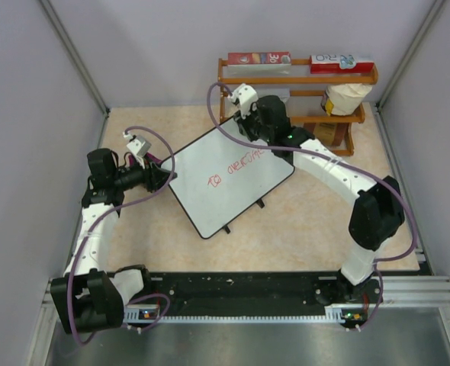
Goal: Erase the whiteboard
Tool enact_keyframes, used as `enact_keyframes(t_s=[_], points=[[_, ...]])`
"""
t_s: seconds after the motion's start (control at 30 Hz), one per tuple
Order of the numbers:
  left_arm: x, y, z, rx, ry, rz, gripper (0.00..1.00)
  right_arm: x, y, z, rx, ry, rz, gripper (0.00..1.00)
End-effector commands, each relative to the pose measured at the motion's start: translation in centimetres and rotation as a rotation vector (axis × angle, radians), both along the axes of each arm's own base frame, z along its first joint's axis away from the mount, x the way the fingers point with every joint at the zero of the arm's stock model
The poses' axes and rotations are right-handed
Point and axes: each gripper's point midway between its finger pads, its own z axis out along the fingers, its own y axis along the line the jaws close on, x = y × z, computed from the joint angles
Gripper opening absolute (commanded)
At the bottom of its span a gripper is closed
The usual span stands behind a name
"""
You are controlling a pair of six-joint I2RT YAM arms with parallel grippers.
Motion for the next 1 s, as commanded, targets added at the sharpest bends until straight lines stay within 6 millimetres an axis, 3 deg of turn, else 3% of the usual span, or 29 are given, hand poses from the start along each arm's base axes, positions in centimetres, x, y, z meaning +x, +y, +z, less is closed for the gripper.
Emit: enact_keyframes(t_s=[0.0, 0.17, 0.3, 0.63, 0.77, 0.97], points=[[0.0, 0.2, -1.8, 0.096, -0.057, -0.021, 0.00, -1.9, 3.8, 1.6, 0.046, -0.014, 0.087, 0.00], [0.0, 0.2, -1.9, 0.095, -0.054, -0.021, 0.00, -3.9, 6.4, 1.4, 0.046, -0.008, 0.146, 0.00], [0.0, 0.2, -1.9, 0.097, -0.058, -0.022, 0.00, -6.5, 9.1, 1.3, 0.046, -0.004, 0.213, 0.00], [0.0, 0.2, -2.0, 0.094, -0.054, -0.025, 0.00, -12.2, 13.9, 0.8, 0.039, 0.021, 0.345, 0.00], [-0.1, 0.2, -2.0, 0.095, -0.056, -0.025, 0.00, -13.8, 15.1, -0.2, 0.021, 0.041, 0.381, 0.00], [-0.1, 0.2, -1.9, 0.095, -0.058, -0.024, 0.00, -13.8, 15.5, -1.1, -0.002, 0.042, 0.374, 0.00]])
